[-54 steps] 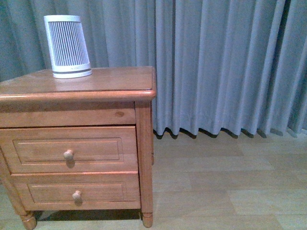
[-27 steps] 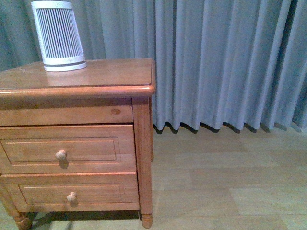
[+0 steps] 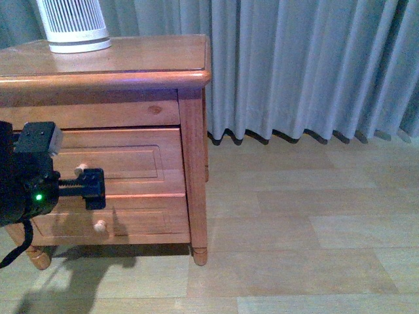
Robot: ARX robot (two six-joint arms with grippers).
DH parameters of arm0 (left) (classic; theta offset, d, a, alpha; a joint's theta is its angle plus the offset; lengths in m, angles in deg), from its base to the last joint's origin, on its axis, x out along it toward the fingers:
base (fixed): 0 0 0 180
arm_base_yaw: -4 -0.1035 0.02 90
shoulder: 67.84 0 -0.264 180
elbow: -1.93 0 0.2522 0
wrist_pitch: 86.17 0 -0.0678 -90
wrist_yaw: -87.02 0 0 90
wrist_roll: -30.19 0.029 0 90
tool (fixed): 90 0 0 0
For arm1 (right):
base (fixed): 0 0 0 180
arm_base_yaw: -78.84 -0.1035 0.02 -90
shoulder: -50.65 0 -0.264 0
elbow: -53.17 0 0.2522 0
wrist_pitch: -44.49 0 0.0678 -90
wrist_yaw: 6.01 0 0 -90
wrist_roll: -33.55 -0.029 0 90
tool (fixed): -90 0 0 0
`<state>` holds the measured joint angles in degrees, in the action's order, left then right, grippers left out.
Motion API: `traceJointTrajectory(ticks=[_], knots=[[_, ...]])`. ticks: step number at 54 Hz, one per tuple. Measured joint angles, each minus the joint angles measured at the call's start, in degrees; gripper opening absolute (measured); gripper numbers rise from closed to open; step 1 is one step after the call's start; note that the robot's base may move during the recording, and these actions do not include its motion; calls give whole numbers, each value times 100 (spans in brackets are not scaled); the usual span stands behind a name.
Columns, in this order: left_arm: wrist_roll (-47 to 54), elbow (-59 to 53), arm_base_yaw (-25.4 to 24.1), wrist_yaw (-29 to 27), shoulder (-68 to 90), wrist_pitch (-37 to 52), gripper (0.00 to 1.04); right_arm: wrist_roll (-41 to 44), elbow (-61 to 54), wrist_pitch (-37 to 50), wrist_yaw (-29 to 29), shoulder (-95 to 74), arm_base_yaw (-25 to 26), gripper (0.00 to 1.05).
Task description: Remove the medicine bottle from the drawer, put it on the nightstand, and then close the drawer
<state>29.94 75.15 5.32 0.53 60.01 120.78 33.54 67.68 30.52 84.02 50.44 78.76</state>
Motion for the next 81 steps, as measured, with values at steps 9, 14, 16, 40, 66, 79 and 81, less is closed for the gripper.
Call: traceJointTrajectory(ticks=[9, 14, 16, 40, 66, 79, 81], knots=[[-127, 442, 61, -35, 302, -24, 98, 0, 0, 0, 0, 0, 0, 98], [-138, 503, 46, -61, 363, -20, 98, 0, 0, 0, 0, 0, 0, 98], [-151, 505, 37, -59, 369, -15, 98, 0, 0, 0, 0, 0, 0, 98], [87, 610, -7, -37, 428, 269, 98, 0, 0, 0, 0, 0, 0, 98], [225, 909, -70, 15, 566, 85, 86, 0, 0, 0, 0, 0, 0, 98], [262, 999, -85, 37, 688, -39, 49, 0, 0, 0, 0, 0, 0, 98], [262, 1016, -87, 33, 704, -48, 43, 0, 0, 0, 0, 0, 0, 98]])
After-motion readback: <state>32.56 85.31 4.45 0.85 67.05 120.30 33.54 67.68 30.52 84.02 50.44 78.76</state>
